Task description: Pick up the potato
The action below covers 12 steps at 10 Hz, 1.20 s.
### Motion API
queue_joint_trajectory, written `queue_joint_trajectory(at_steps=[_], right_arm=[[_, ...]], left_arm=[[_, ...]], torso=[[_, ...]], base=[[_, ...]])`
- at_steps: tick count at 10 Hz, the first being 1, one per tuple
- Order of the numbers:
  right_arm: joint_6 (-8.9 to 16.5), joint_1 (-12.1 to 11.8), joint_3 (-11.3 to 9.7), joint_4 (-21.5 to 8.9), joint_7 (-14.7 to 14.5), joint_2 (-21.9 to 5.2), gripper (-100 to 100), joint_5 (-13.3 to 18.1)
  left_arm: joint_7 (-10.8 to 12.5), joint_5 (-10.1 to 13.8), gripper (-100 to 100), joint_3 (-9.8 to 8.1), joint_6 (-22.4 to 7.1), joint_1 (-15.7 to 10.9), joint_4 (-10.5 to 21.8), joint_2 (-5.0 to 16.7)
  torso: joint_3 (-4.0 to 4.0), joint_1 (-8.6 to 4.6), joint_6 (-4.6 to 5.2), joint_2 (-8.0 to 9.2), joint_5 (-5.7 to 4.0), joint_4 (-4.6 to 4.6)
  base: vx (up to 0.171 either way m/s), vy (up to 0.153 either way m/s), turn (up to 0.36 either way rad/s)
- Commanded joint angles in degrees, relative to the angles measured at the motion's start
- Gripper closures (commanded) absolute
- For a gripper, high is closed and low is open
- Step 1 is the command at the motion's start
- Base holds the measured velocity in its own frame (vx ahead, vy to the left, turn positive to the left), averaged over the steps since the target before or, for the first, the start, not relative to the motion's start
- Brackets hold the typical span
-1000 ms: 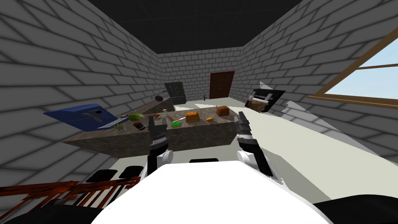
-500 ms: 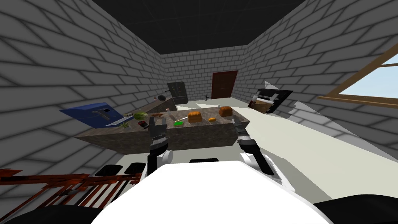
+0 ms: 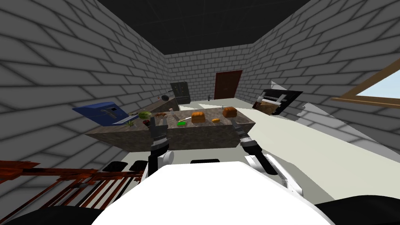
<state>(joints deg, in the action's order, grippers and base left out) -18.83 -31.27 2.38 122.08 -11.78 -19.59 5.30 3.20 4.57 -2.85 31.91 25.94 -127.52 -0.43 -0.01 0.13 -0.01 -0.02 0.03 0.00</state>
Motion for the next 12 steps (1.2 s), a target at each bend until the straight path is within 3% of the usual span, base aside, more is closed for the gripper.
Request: queue_joint_trajectory(at_steps=[1,12], right_arm=[[0.18,-0.34,-0.50,-2.29,-1.39,-2.86,-100,2.16],[1.33,-1.64,-2.05,-10.41,-5.89,-18.44,-100,9.83]], left_arm=[[0.00,0.00,0,0.00,0.00,0.00,0.00,0.00],[0.00,0.00,0,0.00,0.00,0.00,0.00,0.00]], torso=[[0.00,0.00,0.00,0.00,0.00,0.00],[-0.02,0.01,0.00,-0.04,0.00,-0.01]], base=[[0.012,0.053,0.123],[0.014,0.041,0.063]])
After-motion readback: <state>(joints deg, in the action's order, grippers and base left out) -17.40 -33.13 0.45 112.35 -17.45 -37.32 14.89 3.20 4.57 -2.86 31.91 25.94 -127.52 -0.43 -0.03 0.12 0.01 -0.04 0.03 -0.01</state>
